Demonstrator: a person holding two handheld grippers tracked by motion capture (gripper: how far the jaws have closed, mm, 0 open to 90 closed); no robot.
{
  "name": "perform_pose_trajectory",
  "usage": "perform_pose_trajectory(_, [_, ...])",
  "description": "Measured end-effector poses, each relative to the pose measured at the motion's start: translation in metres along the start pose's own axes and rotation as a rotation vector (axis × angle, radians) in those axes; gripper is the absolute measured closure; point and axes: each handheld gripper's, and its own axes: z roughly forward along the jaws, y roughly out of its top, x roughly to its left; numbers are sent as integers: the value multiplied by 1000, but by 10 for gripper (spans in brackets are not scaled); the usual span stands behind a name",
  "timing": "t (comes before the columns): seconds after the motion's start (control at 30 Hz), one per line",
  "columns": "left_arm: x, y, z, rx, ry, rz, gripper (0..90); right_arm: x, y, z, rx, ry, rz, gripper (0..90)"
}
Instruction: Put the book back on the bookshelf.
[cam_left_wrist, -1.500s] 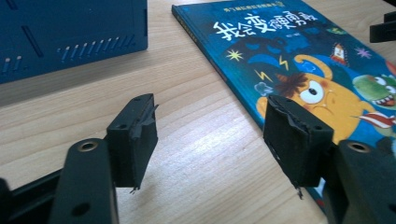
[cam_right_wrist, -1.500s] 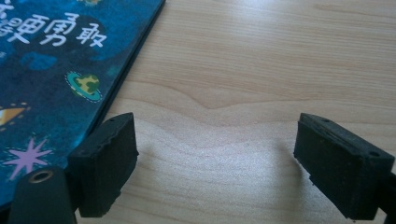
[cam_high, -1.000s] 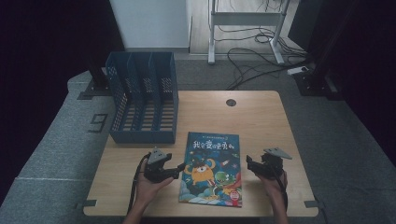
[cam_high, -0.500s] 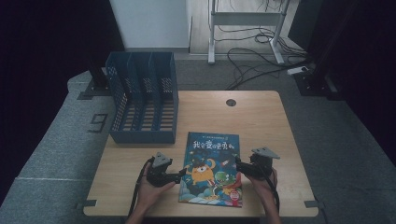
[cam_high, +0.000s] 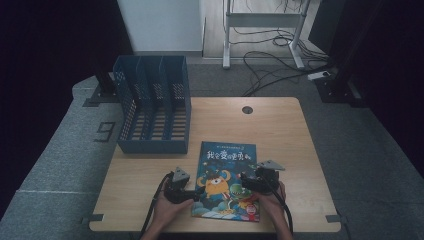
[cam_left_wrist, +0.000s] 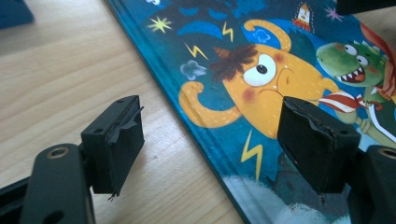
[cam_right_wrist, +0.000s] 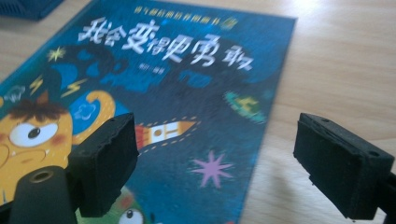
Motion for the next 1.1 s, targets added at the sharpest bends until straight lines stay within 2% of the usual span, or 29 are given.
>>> perform_pose_trajectory(0.07, [-3,-2,5,19,-2,6,213,5,-2,5,22,0,-17,130])
perform_pose_trajectory(0.17, [-4,-3,7,28,2,10,206,6,-3,7,32,0,-14,130])
perform_pose_trajectory(0.4, [-6,-4,10,26,13,11,198,3,-5,11,56,20,3,134])
perform_pose_trajectory(0.6, [-12,-5,12,17,12,34,198,4,-5,12,56,24,0,136])
perform_pose_trajectory(0.73, [-14,-5,13,13,-3,36,219,3,-5,10,55,39,26,143])
perform_pose_trajectory(0.83, [-14,-5,13,10,-21,27,225,-1,-3,7,49,69,55,152])
perform_pose_trajectory(1.0, [-14,-5,13,10,-25,24,225,-8,0,2,35,127,121,159])
perform_pose_trajectory(1.1, [-14,-5,13,11,-25,27,226,-9,1,1,32,135,136,163])
